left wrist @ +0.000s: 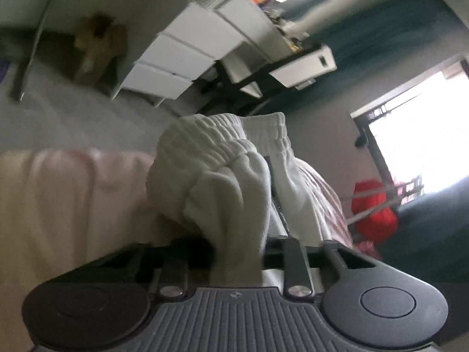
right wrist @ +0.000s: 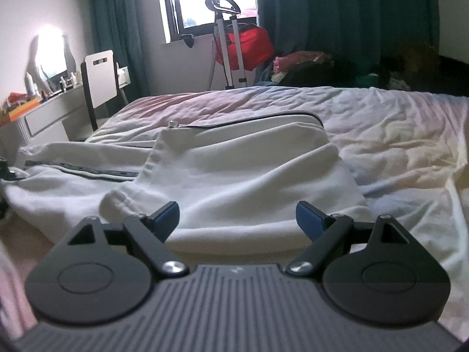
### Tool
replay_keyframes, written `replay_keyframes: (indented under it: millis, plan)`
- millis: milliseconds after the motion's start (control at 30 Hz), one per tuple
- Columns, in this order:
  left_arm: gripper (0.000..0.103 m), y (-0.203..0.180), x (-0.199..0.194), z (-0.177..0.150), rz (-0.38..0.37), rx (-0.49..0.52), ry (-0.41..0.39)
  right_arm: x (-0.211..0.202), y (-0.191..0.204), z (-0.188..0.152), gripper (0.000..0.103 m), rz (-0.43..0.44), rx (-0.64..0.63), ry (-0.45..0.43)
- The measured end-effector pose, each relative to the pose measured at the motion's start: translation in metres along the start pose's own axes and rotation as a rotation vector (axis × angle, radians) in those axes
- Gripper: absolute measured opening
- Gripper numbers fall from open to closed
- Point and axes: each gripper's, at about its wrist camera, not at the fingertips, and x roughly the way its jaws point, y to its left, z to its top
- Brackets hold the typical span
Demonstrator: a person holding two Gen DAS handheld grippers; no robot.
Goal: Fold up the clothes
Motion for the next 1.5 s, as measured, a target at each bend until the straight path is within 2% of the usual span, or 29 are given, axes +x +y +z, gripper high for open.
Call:
replay_keyframes:
  millis: [67, 167, 300, 400, 500, 567, 767, 833, 933, 1067, 1200, 1300, 1333, 1367, 1400, 1467, 1500]
  plan:
    - [0.019, -0.021, -0.009, 0.001, 0.004, 0.127, -0.041, 0.012, 0.0, -0.005, 0.088, -0.001, -0.006, 0.032]
    - [0.018, -0.071, -0.023, -0.009, -0.014, 0.303, -0.107, 0.035, -0.006, -0.016, 0.087, 0.008, 0.018, 0.154]
    - [0.018, -0.145, -0.049, -0.027, -0.058, 0.42, -0.164, 0.03, -0.021, -0.005, 0.087, 0.036, 0.16, 0.151]
    - [0.017, -0.204, -0.075, -0.052, -0.101, 0.513, -0.218, 0.016, -0.033, 0.008, 0.087, 0.045, 0.235, 0.095]
    - [0.017, -0.266, -0.092, -0.093, -0.154, 0.634, -0.258, -0.006, -0.044, 0.02, 0.087, -0.006, 0.235, 0.04]
    - [0.017, -0.309, -0.099, -0.131, -0.192, 0.73, -0.294, -0.024, -0.058, 0.028, 0.087, -0.019, 0.268, -0.019]
    - [0.017, -0.396, -0.106, -0.271, -0.289, 0.973, -0.366, -0.073, -0.124, 0.051, 0.087, -0.053, 0.43, -0.203]
    - [0.017, -0.408, -0.1, -0.322, -0.312, 1.039, -0.368, -0.08, -0.148, 0.053, 0.088, -0.085, 0.476, -0.233]
    - [0.017, -0.415, -0.08, -0.397, -0.336, 1.129, -0.324, -0.083, -0.181, 0.051, 0.088, -0.117, 0.549, -0.244]
    - [0.019, -0.403, -0.042, -0.486, -0.347, 1.236, -0.181, -0.077, -0.212, 0.047, 0.088, -0.117, 0.626, -0.227]
    - [0.022, -0.394, -0.004, -0.53, -0.309, 1.279, -0.007, -0.072, -0.232, 0.042, 0.088, -0.137, 0.633, -0.23]
    - [0.026, -0.391, 0.004, -0.538, -0.313, 1.326, 0.005, -0.068, -0.244, 0.033, 0.088, -0.125, 0.692, -0.215]
    - [0.031, -0.389, 0.005, -0.534, -0.319, 1.347, 0.025, -0.066, -0.246, 0.032, 0.088, -0.122, 0.703, -0.21]
    - [0.043, -0.388, 0.007, -0.531, -0.325, 1.369, 0.045, -0.063, -0.246, 0.031, 0.088, -0.113, 0.709, -0.202]
    - [0.05, -0.381, 0.005, -0.528, -0.331, 1.39, 0.062, -0.06, -0.246, 0.03, 0.088, -0.1, 0.714, -0.194]
    - [0.076, -0.365, -0.002, -0.519, -0.362, 1.422, 0.08, -0.053, -0.246, 0.027, 0.088, -0.046, 0.744, -0.172]
    - [0.083, -0.358, -0.005, -0.51, -0.39, 1.424, 0.089, -0.052, -0.243, 0.026, 0.088, -0.025, 0.753, -0.16]
